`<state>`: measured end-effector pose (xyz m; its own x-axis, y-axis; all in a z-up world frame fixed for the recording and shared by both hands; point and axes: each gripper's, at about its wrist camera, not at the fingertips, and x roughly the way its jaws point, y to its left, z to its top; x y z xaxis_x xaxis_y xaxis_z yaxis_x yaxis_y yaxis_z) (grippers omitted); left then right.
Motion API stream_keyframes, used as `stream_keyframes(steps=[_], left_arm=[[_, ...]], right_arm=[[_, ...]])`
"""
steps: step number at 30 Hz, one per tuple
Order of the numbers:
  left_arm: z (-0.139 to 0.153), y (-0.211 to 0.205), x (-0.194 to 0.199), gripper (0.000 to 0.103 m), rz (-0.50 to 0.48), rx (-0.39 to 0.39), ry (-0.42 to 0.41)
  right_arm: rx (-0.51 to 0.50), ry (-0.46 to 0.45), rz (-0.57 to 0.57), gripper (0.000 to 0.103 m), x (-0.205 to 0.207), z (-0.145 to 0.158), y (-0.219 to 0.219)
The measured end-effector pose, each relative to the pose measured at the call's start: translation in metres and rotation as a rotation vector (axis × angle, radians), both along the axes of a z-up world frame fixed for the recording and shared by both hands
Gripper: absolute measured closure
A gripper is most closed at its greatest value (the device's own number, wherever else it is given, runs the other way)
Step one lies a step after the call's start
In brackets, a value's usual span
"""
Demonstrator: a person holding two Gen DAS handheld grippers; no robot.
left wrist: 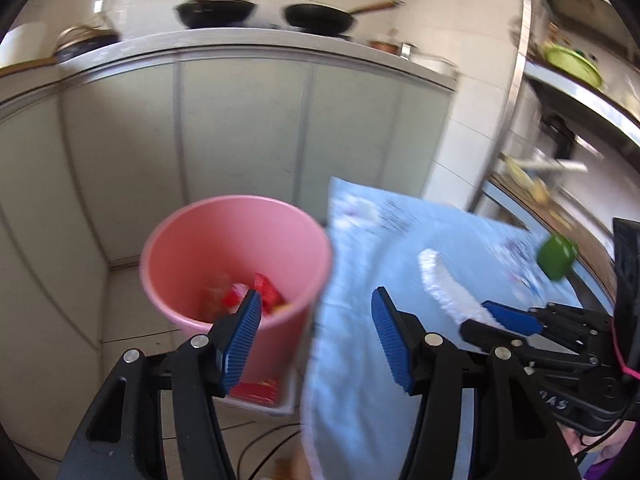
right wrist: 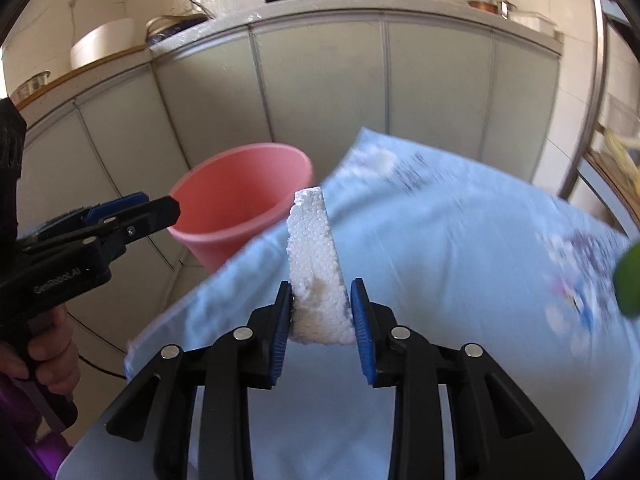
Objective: Collect trash
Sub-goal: 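Carry the foam strip over the pink bucket and open the right tool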
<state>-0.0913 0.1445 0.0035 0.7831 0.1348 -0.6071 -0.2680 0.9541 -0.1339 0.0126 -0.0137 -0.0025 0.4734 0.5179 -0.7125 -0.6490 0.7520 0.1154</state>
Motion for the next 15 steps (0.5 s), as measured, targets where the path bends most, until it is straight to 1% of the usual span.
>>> stream_keyframes(steps=[6, 11, 15], left_arm=[[0.006, 0.049, -0.004, 0.046, 0.111, -0.026, -0.002], [0.004, 0.074, 0.005, 0.046, 0.149, -0.037, 0.014], [0.003, 0.085, 0.013, 0.046, 0.164, -0.047, 0.020]], right_arm=[[0.029, -0.005, 0.091, 0.072, 0.020, 0.016, 0.052], [0.029, 0.012, 0.148, 0.072, 0.030, 0.020, 0.094], [0.009, 0.034, 0.178, 0.072, 0.035, 0.012, 0.123]])
